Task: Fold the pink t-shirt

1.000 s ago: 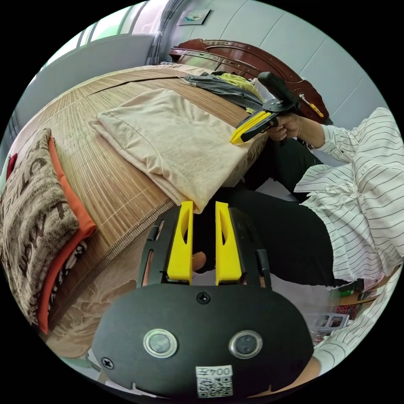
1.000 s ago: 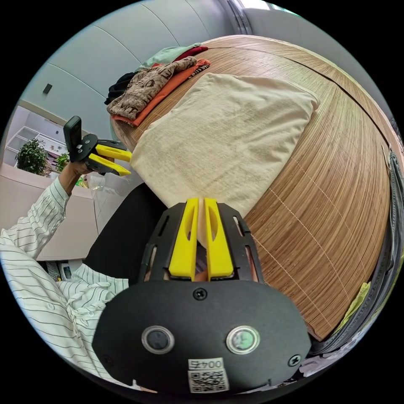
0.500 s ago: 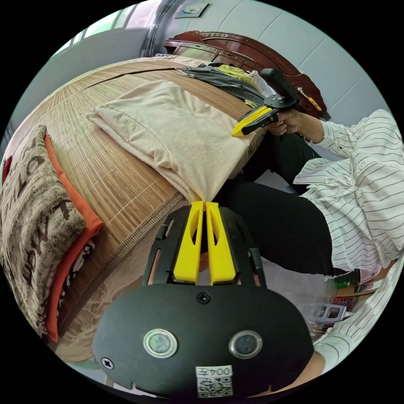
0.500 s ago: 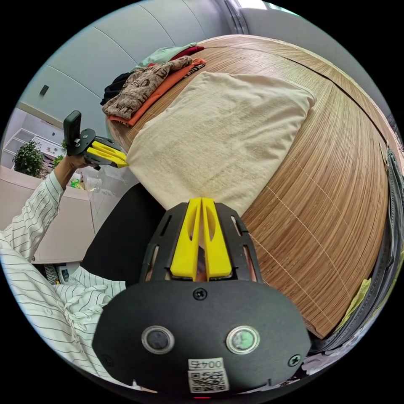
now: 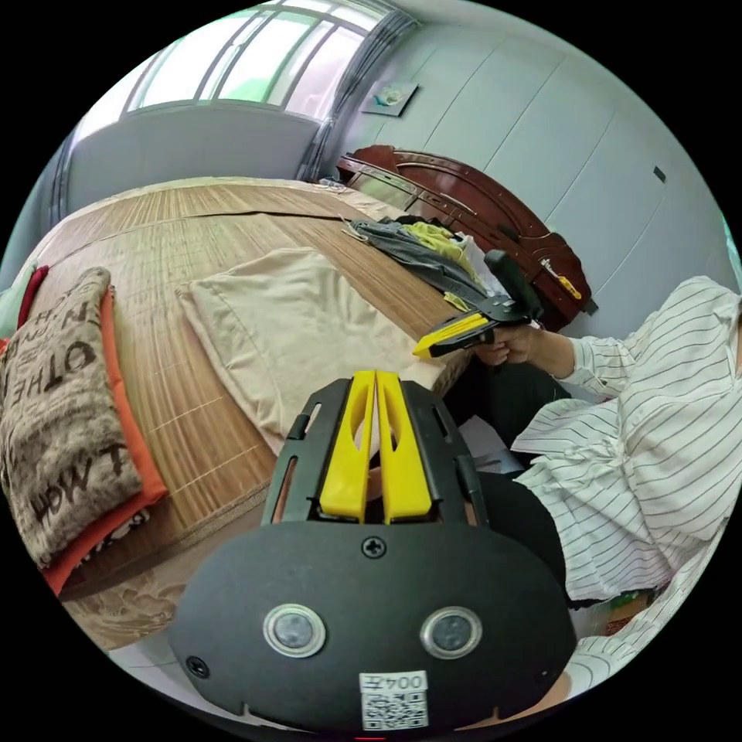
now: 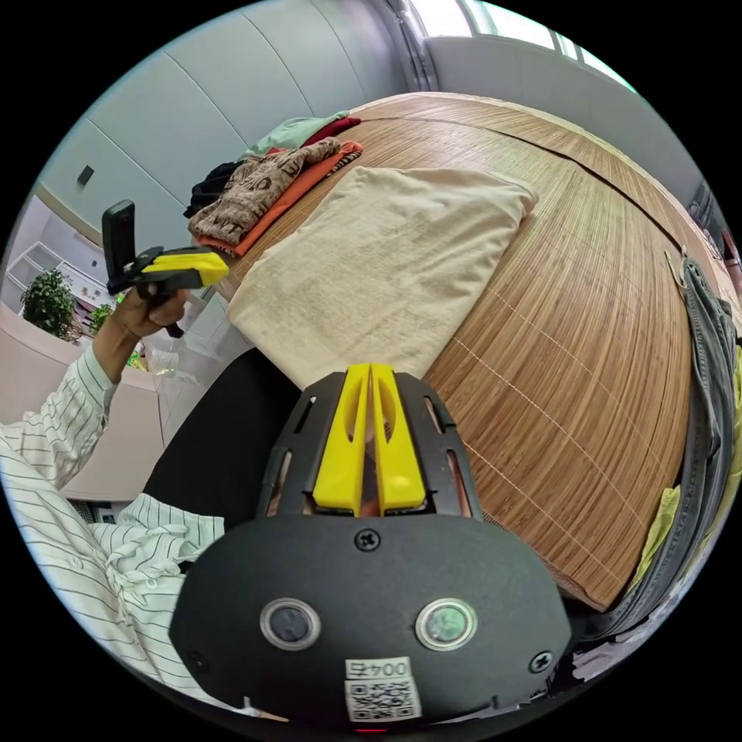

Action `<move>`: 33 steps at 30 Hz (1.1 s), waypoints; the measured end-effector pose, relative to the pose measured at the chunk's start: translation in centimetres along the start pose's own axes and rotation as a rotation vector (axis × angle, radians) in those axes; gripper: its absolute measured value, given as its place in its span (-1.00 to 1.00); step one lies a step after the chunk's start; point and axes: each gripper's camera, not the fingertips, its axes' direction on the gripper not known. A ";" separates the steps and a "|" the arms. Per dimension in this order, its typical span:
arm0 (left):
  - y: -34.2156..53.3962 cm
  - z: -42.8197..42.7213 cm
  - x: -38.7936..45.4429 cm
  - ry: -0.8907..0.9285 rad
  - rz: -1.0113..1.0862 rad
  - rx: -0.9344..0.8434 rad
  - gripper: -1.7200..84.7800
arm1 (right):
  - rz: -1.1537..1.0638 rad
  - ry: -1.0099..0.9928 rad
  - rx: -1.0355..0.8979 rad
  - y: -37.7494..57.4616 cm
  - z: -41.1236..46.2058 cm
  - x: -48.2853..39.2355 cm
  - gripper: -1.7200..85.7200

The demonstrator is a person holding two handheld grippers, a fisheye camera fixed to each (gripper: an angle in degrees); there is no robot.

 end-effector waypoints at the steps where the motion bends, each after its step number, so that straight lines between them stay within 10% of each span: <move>1: -0.4 1.0 0.1 -0.019 -0.011 -0.019 -0.96 | -0.005 -0.014 0.002 0.2 0.1 -0.1 -0.95; 10: 0.8 2.2 -2.2 -0.079 -0.235 0.025 -0.95 | -0.007 -0.061 0.032 1.9 -1.2 1.4 -0.84; 20: -5.0 10.8 11.9 -0.150 0.039 -0.036 -0.87 | 0.181 -0.180 0.114 3.1 -4.4 5.7 -0.81; 33: -8.7 16.7 4.3 -0.128 -0.357 -0.092 -0.92 | 0.006 0.275 0.192 7.7 -0.4 -6.6 -0.77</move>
